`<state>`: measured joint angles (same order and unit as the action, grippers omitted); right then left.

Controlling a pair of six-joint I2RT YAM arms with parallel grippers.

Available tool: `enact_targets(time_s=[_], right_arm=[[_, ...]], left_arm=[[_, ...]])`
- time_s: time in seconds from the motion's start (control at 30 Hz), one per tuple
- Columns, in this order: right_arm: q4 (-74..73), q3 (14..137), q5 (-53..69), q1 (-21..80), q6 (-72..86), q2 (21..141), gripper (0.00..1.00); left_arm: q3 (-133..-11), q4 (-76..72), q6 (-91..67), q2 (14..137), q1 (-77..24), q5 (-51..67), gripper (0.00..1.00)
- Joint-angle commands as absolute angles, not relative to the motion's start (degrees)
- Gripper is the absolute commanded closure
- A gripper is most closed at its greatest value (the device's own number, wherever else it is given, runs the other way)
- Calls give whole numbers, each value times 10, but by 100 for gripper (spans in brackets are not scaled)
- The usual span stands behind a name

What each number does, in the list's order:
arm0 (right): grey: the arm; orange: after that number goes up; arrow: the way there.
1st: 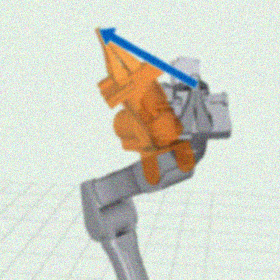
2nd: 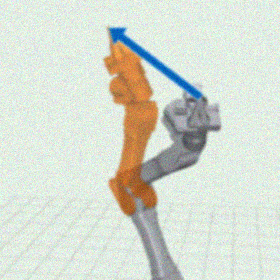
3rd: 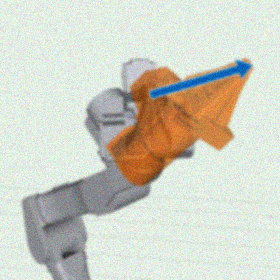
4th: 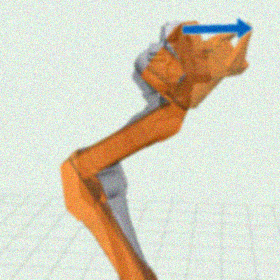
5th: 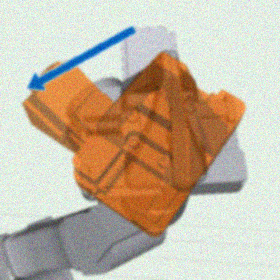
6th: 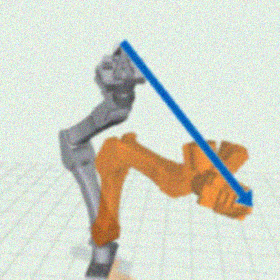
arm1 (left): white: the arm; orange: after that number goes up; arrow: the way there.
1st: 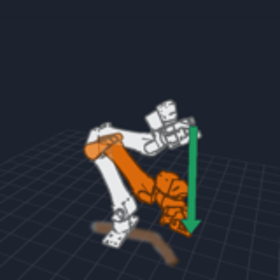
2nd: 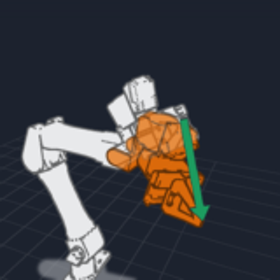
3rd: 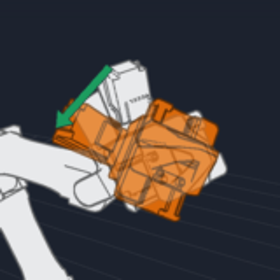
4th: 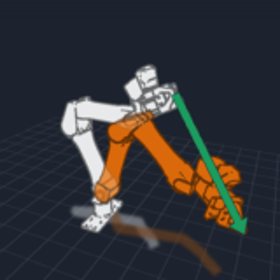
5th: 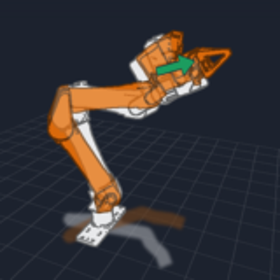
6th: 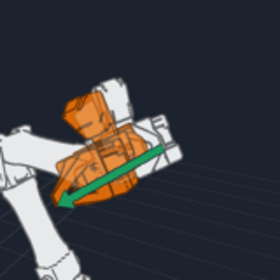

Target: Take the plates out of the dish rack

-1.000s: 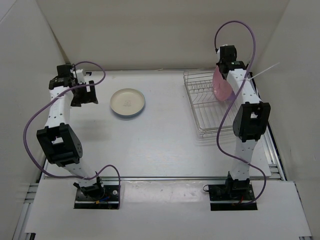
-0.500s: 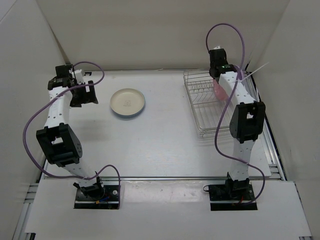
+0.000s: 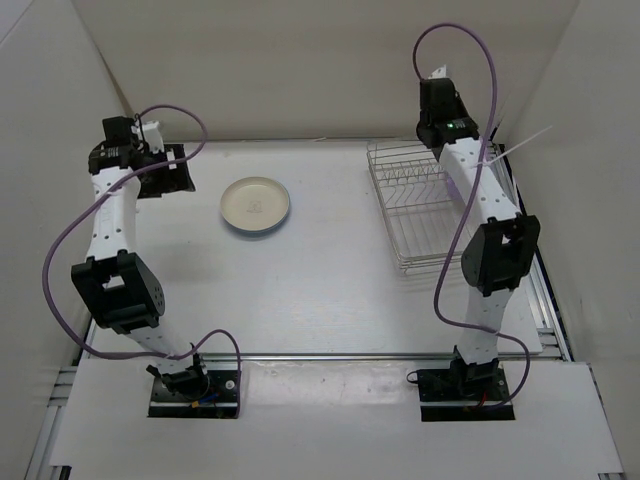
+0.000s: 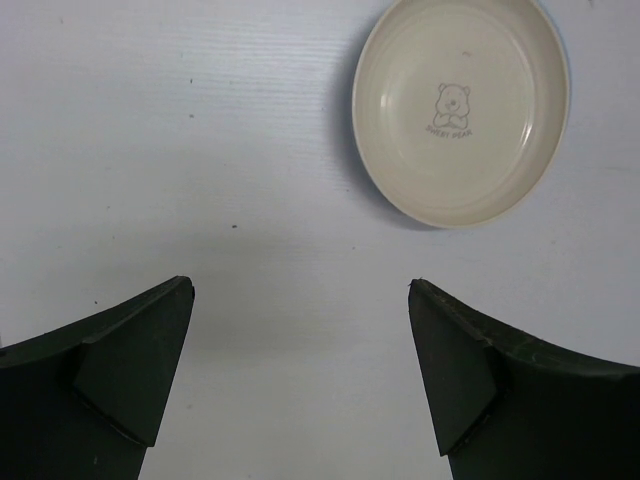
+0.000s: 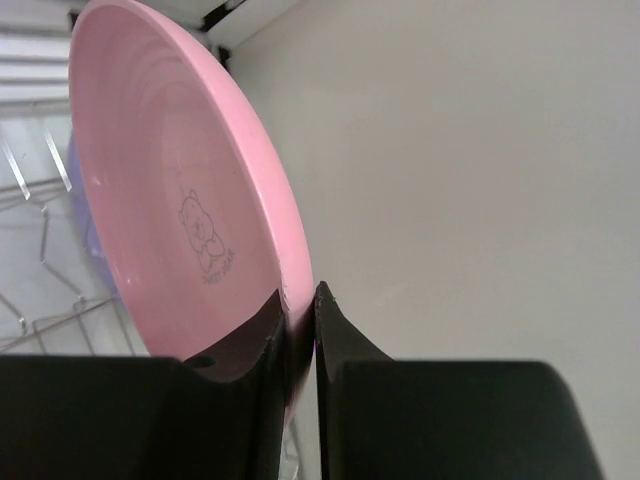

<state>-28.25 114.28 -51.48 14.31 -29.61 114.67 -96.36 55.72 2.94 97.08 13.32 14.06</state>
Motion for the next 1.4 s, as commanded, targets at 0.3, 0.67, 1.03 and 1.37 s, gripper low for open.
enact_targets(time_s=[0.3, 0.67, 1.03, 1.37], right_arm=[[-329, 1242, -509, 172, -235, 1011, 100], [-510, 1260, -90, 195, -177, 915, 100], [-571, 1301, 76, 195, -177, 927, 100], [-597, 1306, 156, 195, -202, 922, 100]], left_arm=[[-1063, 547, 15, 998, 98, 236, 0], [-1195, 488, 33, 1050, -35, 541, 0], [-1259, 464, 20, 1085, -218, 542, 0], [-1274, 469, 24, 1103, -279, 471, 0]])
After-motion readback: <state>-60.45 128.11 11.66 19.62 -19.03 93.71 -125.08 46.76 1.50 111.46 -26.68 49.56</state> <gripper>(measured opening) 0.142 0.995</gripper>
